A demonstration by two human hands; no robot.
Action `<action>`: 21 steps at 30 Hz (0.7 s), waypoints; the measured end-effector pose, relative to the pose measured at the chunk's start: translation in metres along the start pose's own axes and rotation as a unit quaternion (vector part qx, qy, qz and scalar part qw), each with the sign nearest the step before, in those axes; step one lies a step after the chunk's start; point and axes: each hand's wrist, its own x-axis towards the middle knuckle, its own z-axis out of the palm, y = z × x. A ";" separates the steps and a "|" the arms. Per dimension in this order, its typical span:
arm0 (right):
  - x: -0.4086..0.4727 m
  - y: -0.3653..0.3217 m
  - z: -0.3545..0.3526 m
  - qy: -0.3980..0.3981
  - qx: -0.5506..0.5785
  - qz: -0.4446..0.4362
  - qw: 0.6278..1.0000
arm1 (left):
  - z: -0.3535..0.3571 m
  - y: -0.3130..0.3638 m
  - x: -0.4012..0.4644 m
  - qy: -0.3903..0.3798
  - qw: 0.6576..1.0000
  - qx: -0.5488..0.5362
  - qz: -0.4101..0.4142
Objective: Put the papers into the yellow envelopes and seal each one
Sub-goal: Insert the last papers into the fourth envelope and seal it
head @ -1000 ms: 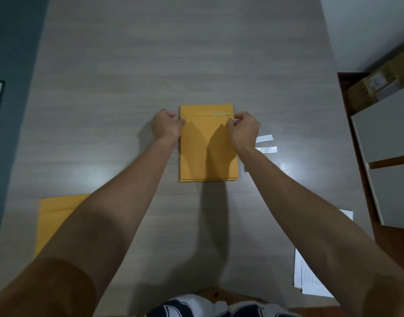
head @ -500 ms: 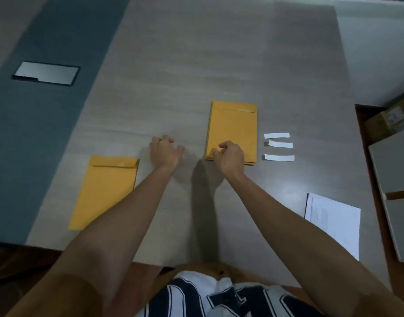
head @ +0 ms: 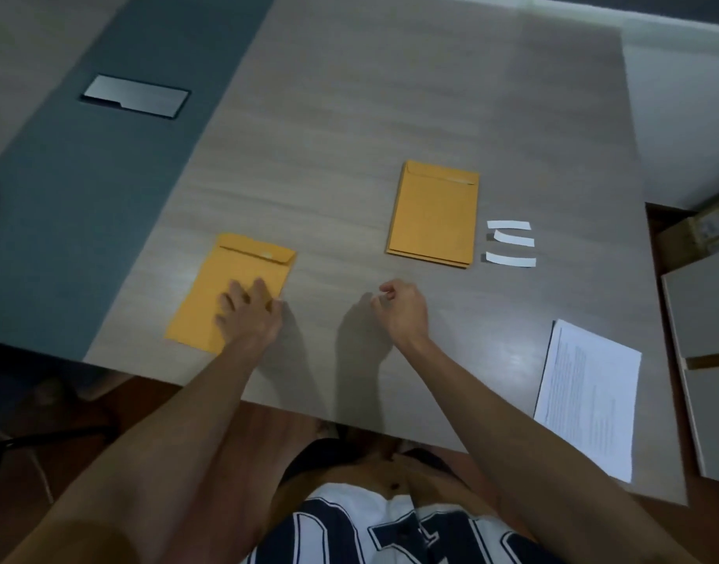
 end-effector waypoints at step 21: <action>-0.076 0.086 -0.042 0.080 -0.095 0.052 0.991 | 0.069 0.087 -0.114 -0.040 0.888 0.111 0.444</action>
